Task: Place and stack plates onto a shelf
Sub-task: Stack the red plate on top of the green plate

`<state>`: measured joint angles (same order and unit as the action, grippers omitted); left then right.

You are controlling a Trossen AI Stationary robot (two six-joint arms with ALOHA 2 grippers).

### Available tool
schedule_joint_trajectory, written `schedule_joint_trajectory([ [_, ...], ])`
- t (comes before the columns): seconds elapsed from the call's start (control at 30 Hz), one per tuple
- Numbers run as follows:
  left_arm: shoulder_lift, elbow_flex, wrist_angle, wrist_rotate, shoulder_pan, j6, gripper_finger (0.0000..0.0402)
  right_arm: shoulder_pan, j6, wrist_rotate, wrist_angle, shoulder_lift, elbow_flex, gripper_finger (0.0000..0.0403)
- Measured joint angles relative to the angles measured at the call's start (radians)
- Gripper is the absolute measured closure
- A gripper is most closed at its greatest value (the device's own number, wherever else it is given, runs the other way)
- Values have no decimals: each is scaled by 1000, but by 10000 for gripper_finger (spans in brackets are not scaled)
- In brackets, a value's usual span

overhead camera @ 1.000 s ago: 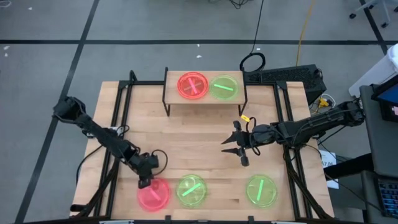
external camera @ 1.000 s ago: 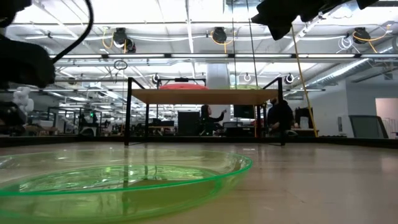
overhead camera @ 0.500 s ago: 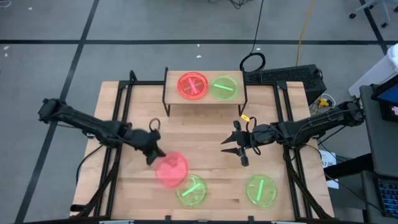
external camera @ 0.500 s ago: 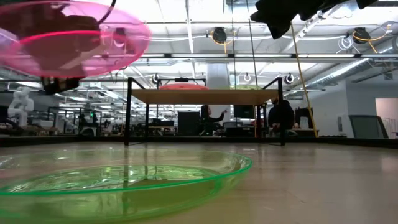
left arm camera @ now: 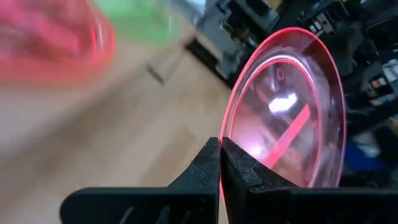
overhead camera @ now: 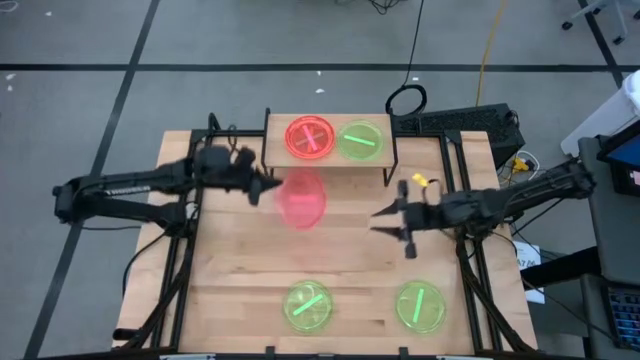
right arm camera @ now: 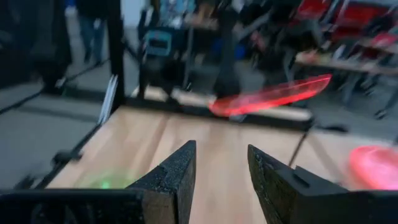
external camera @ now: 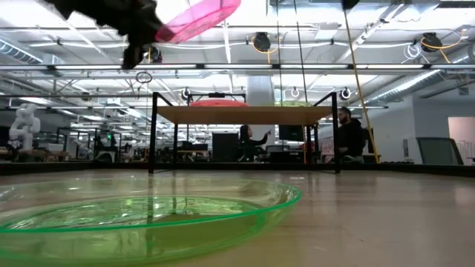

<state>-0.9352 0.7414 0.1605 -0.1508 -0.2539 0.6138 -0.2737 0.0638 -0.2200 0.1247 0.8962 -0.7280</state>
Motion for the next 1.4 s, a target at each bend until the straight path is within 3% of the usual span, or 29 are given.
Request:
schedule_joint_trajectory([
  [0.23, -207, 266, 98, -7, -133, -218, 401, -2, 5, -22, -9, -130, 0, 273],
  [0.63, -571, 556, 97, -182, -254, -192, 401, -3, 20, -20, -62, -133, 0, 273],
  [1.13, -864, 771, 94, -219, -366, -207, 401, -3, 56, -19, -63, -133, 0, 273],
  [1.4, -929, 807, -50, -257, -367, -188, 401, -3, 62, -20, -62, -133, 0, 273],
])
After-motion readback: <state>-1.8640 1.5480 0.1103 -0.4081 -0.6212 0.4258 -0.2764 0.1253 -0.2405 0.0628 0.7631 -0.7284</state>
